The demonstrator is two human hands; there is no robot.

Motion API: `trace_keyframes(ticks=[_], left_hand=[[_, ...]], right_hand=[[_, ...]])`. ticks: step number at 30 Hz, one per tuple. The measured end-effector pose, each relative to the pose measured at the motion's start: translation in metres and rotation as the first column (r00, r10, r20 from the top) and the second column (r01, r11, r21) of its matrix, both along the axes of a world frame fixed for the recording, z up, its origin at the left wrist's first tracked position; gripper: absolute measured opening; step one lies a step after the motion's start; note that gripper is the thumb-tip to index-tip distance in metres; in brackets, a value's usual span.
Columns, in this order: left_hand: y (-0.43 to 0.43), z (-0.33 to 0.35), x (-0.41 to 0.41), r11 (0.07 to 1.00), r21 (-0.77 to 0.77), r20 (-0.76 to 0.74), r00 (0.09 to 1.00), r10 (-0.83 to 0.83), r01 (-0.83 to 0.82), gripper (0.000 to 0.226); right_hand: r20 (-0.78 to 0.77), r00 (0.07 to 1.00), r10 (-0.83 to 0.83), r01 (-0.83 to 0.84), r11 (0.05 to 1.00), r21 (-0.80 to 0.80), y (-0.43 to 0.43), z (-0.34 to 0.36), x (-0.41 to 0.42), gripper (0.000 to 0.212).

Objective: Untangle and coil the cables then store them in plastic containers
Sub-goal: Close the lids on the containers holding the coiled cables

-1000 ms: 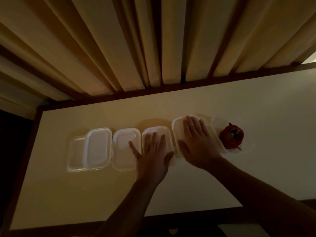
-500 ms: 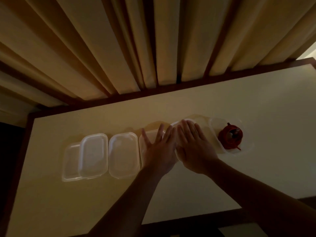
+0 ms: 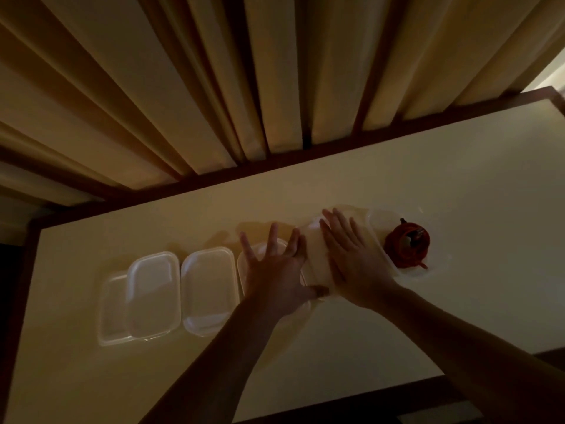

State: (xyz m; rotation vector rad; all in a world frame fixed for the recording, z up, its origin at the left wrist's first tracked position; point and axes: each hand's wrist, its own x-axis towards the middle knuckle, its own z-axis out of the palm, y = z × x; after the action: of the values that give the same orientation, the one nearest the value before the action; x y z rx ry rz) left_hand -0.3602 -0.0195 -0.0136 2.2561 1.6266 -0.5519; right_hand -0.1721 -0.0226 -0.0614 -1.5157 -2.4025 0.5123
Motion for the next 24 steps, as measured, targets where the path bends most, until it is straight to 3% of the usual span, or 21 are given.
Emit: trace_keyframes(ticks=[4, 14, 19, 22, 24], left_hand=[[0.000, 0.005, 0.006, 1.000, -0.001, -0.048, 0.999, -0.008, 0.008, 0.115], [0.002, 0.000, 0.012, 1.000, -0.002, -0.106, 0.994, -0.025, 0.025, 0.114], [0.001, 0.009, 0.021, 1.000, -0.025, -0.133, 0.991, -0.019, 0.016, 0.112], [0.000, 0.011, 0.019, 0.998, -0.057, -0.064, 0.997, 0.032, -0.036, 0.109], [-0.002, 0.014, 0.018, 0.993, -0.093, -0.012, 0.997, 0.073, -0.074, 0.110]], right_hand=[[0.060, 0.998, 0.024, -0.024, 1.000, -0.001, 0.005, -0.002, 0.002, 0.064], [-0.139, 0.990, 0.022, -0.020, 1.000, 0.013, 0.007, -0.012, 0.004, 0.062], [0.091, 0.996, 0.007, -0.006, 1.000, -0.008, 0.003, -0.007, 0.004, 0.068], [-0.052, 0.998, 0.040, -0.046, 0.989, -0.138, 0.008, -0.002, 0.009, 0.069], [-0.186, 0.982, -0.043, 0.003, 0.978, -0.210, 0.008, 0.003, 0.014, 0.066]])
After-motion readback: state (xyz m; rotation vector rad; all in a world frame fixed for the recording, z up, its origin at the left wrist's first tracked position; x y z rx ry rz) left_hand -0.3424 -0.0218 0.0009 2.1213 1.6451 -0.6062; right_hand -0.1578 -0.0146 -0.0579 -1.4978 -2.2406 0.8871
